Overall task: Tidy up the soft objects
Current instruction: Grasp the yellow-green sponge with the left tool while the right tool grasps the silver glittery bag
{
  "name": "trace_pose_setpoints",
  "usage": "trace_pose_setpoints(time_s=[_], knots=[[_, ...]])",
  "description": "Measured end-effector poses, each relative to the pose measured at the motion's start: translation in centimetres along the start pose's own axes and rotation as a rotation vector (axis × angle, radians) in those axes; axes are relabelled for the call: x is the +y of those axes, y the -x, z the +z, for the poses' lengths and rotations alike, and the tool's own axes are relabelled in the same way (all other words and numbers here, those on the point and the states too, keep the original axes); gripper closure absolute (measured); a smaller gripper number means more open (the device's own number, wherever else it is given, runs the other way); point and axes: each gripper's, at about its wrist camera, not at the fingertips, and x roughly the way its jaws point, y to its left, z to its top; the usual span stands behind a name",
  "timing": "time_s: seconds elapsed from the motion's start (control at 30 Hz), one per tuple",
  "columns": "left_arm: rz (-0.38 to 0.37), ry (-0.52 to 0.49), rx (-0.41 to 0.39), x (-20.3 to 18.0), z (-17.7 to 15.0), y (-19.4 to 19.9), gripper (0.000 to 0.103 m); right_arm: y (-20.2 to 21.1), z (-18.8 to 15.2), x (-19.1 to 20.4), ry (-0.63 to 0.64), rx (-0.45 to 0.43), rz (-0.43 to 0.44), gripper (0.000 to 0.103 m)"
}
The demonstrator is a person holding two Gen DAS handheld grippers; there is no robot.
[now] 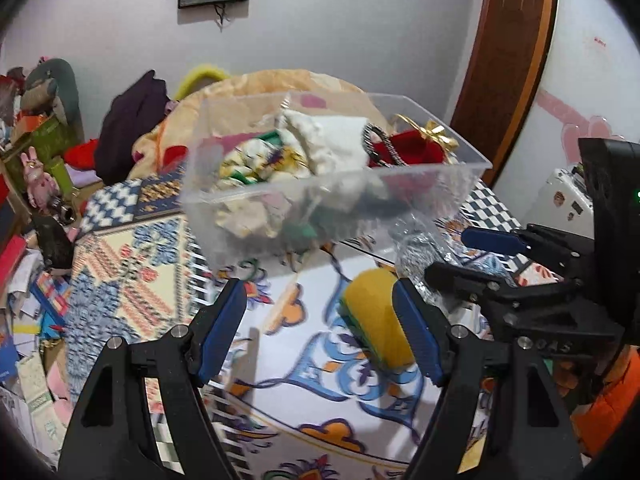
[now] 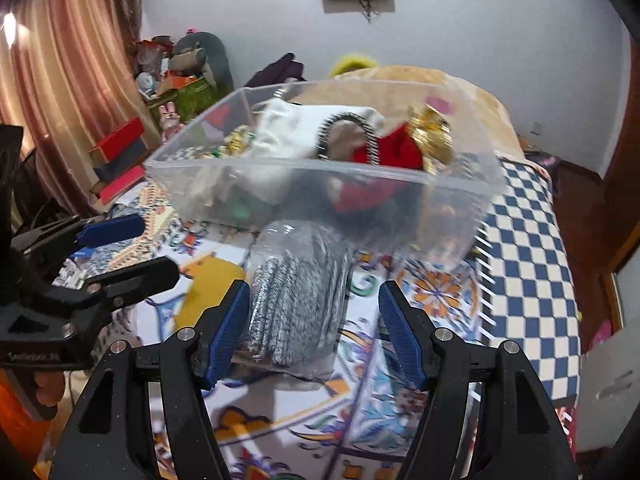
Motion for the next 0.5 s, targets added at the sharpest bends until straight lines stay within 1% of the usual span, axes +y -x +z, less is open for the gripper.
trace_pose_setpoints(time_s=[0.07, 0.17, 0.23, 0.3, 0.4, 0.5], knots=[[-0.019, -0.003, 0.011, -0.7, -0.2, -0.4, 0.028, -0.1, -0.4, -0.6, -0.012, 0.011, -0.015, 0.040], [-0.041, -0.007, 0.025, -1.4, -0.4, -0.9, 0.028, -0.2, -1.0, -1.5, -0.032, 0.029, -0.010, 0.042], [-0.057, -0.004, 0.039, -1.8, -0.5, -1.4, 0.028, -0.2, -1.5, -1.9, -0.039, 0.039, 0.002, 0.052], [-0.072, 0.002, 0.046, -2.1, -0.6, -1.9, 0.028, 0.1, -1.9, -1.9, -0.033, 0.032, 0.002, 0.055], [-0.084, 0.016, 0.041, -2.4, -0.6, -2.1, 0.028, 0.5, -2.1, -1.6, -0.025, 0.026, 0.004, 0.068], [-0.125, 0.045, 0.056, -2.3, -0.4, -2.5, 0.028, 0.9, -2.3, -1.6, -0.020, 0.017, 0.001, 0.070]])
